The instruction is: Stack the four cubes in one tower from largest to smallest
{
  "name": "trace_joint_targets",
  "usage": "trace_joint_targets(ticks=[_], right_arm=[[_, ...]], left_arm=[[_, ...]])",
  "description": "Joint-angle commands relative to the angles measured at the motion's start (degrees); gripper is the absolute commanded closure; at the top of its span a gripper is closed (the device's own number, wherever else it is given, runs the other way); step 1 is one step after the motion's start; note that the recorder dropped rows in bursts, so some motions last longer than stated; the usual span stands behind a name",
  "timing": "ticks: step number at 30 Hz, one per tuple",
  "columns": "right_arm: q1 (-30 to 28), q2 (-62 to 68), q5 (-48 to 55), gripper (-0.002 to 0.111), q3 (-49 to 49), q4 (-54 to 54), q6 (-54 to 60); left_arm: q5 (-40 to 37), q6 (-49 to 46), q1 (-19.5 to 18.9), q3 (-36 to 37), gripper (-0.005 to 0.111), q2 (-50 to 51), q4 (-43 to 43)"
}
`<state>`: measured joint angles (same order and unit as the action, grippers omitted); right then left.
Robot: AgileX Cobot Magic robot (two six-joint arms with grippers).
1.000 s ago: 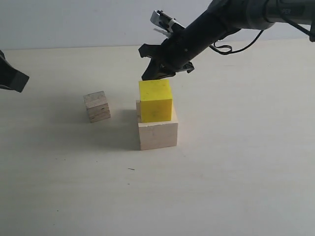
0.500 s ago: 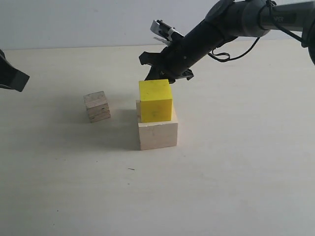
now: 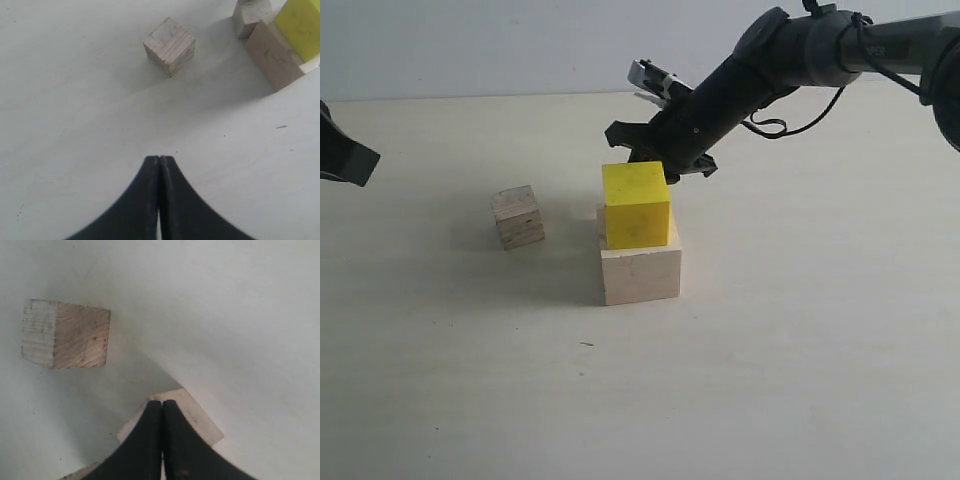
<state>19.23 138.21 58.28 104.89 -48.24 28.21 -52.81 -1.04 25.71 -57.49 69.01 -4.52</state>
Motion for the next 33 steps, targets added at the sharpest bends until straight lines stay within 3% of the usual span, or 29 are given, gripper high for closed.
trace_joint_targets(ticks=[1,7,22,33], right_arm=[[0.1,-0.1,-0.8,0.108,0.2,6.3,-3.9],[0.1,-0.2,-1.2,0.108,0.2,12.8,-8.6],[-1.4,-5.8,-2.0,0.108,0.2,13.0,-9.3],[0.6,-4.7,-1.0,0.108,0.2,-7.7,3.5]], left_arm=[[0.5,-0.3,0.0,0.4,0.107,-0.5,0.3],[0.5,-0.3,0.0,0.4,0.107,-0.5,0.3],[2.1,-0.3,0.0,2.2,0.107,-0.5,0.3],[2.2,-0.3,0.0,2.2,0.107,-0.5,0.4]])
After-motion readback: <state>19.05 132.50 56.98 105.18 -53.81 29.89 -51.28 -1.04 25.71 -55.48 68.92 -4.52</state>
